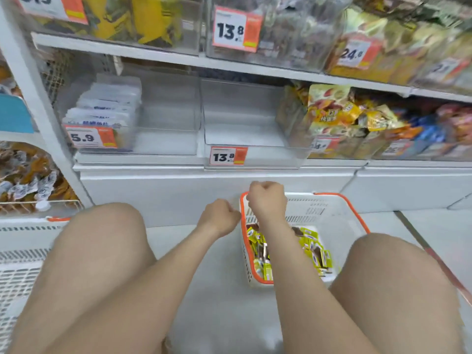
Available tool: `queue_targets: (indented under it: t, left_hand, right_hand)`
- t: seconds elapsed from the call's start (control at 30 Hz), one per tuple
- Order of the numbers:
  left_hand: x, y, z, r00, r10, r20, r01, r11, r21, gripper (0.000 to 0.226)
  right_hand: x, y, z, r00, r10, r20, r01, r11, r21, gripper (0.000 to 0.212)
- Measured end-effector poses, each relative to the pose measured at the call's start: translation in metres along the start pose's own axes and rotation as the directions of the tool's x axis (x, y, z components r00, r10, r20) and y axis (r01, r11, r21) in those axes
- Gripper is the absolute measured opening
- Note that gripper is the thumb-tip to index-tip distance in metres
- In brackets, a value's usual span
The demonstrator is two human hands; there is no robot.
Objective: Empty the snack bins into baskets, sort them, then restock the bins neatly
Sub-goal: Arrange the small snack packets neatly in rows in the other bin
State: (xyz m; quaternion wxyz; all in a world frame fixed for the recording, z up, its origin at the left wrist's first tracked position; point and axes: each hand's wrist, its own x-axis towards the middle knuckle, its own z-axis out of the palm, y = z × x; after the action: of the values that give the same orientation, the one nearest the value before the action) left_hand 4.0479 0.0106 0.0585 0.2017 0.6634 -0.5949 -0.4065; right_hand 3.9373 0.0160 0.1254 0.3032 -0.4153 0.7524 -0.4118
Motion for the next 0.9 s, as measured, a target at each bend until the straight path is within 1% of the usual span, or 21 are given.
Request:
queue_targets:
  t: [0.07, 0.1, 0.17, 0.2, 0.27, 0.3, 0.33, 0.37, 0.4, 0.43, 0.47, 0.5, 0.53, 0.57, 0.6, 0.63, 0.67, 0.7, 0.73, 0.77, 0.9]
  left_hand:
    - [0.009, -0.009, 0.031, 1.0, -0.029, 0.0, 0.029, 0.999, 0.014, 0.021]
    - [0.013, -0.015, 0.047, 0.999, -0.042, -0.001, 0.042, 0.999, 0.022, 0.02]
    - [0.021, -0.028, 0.078, 0.997, -0.07, 0.026, 0.069, 0.996, 0.051, 0.021]
    - [0.024, -0.035, 0.093, 0.995, -0.09, 0.051, 0.087, 0.995, 0.055, 0.027]
    - [0.033, -0.046, 0.115, 0.989, -0.117, 0.085, 0.114, 0.993, 0.039, 0.04]
    - [0.041, -0.053, 0.125, 0.987, -0.129, 0.096, 0.126, 0.991, 0.038, 0.043]
    - [0.047, -0.058, 0.132, 0.986, -0.137, 0.098, 0.133, 0.99, 0.044, 0.044]
    - [0.06, -0.069, 0.142, 0.985, -0.15, 0.091, 0.145, 0.988, 0.054, 0.044]
    - [0.068, -0.073, 0.146, 0.982, -0.168, 0.083, 0.163, 0.985, 0.06, 0.044]
    - [0.072, -0.072, 0.148, 0.98, -0.185, 0.079, 0.181, 0.982, 0.057, 0.046]
    - [0.071, -0.064, 0.145, 0.978, -0.195, 0.076, 0.191, 0.98, 0.059, 0.047]
    - [0.065, -0.05, 0.139, 0.978, -0.199, 0.069, 0.194, 0.978, 0.071, 0.048]
    - [0.063, -0.043, 0.138, 0.978, -0.202, 0.059, 0.195, 0.976, 0.099, 0.048]
    - [0.06, -0.039, 0.136, 0.978, -0.205, 0.048, 0.197, 0.972, 0.127, 0.047]
    - [0.058, -0.039, 0.134, 0.978, -0.205, 0.037, 0.197, 0.969, 0.151, 0.045]
    - [0.057, -0.041, 0.131, 0.978, -0.205, 0.025, 0.198, 0.964, 0.176, 0.044]
    - [0.056, -0.046, 0.126, 0.979, -0.203, 0.01, 0.197, 0.96, 0.199, 0.043]
    - [0.054, -0.052, 0.118, 0.978, -0.209, -0.006, 0.205, 0.953, 0.223, 0.043]
    - [0.051, -0.059, 0.11, 0.977, -0.213, -0.025, 0.212, 0.946, 0.244, 0.042]
    - [0.048, -0.067, 0.101, 0.974, -0.222, -0.047, 0.226, 0.938, 0.262, 0.042]
    - [0.022, -0.103, 0.065, 0.954, -0.257, -0.157, 0.294, 0.906, 0.305, 0.039]
  right_hand:
    - [0.006, 0.041, -0.024, 0.999, 0.001, -0.045, -0.006, 0.994, -0.113, 0.034]
    - [0.012, 0.065, -0.033, 0.997, 0.028, -0.072, -0.037, 0.992, -0.121, 0.033]
    - [0.027, 0.11, -0.043, 0.974, 0.192, -0.121, -0.198, 0.98, -0.037, 0.027]
    - [0.037, 0.134, -0.041, 0.944, 0.303, -0.128, -0.3, 0.953, 0.04, 0.025]
    - [0.052, 0.164, -0.038, 0.864, 0.502, -0.032, -0.486, 0.85, 0.201, 0.021]
    - [0.059, 0.173, -0.037, 0.829, 0.558, 0.045, -0.553, 0.804, 0.22, 0.016]
    - [0.064, 0.177, -0.035, 0.818, 0.567, 0.099, -0.575, 0.796, 0.19, 0.015]
    - [0.068, 0.176, -0.034, 0.83, 0.536, 0.152, -0.554, 0.823, 0.123, 0.017]
    - [0.072, 0.174, -0.033, 0.865, 0.47, 0.174, -0.48, 0.877, 0.021, 0.021]
    - [0.076, 0.172, -0.033, 0.902, 0.381, 0.203, -0.368, 0.924, -0.102, 0.027]
    - [0.079, 0.171, -0.033, 0.926, 0.287, 0.245, -0.239, 0.948, -0.209, 0.032]
    - [0.082, 0.171, -0.034, 0.932, 0.199, 0.302, -0.107, 0.949, -0.295, 0.034]
    - [0.085, 0.169, -0.036, 0.924, 0.138, 0.357, -0.003, 0.936, -0.352, 0.03]
    - [0.09, 0.168, -0.041, 0.906, 0.107, 0.409, 0.073, 0.913, -0.401, 0.023]
    - [0.095, 0.167, -0.044, 0.879, 0.096, 0.466, 0.143, 0.881, -0.451, 0.022]
    - [0.101, 0.167, -0.048, 0.839, 0.089, 0.538, 0.232, 0.834, -0.501, 0.025]
    - [0.105, 0.163, -0.052, 0.791, 0.09, 0.605, 0.334, 0.766, -0.55, 0.029]
    - [0.107, 0.159, -0.055, 0.761, 0.096, 0.642, 0.415, 0.688, -0.595, 0.033]
    - [0.109, 0.156, -0.056, 0.746, 0.093, 0.659, 0.467, 0.632, -0.618, 0.035]
    - [0.108, 0.153, -0.056, 0.738, 0.092, 0.668, 0.494, 0.602, -0.628, 0.037]
    - [0.087, 0.152, -0.04, 0.715, 0.072, 0.695, 0.547, 0.562, -0.621, 0.036]
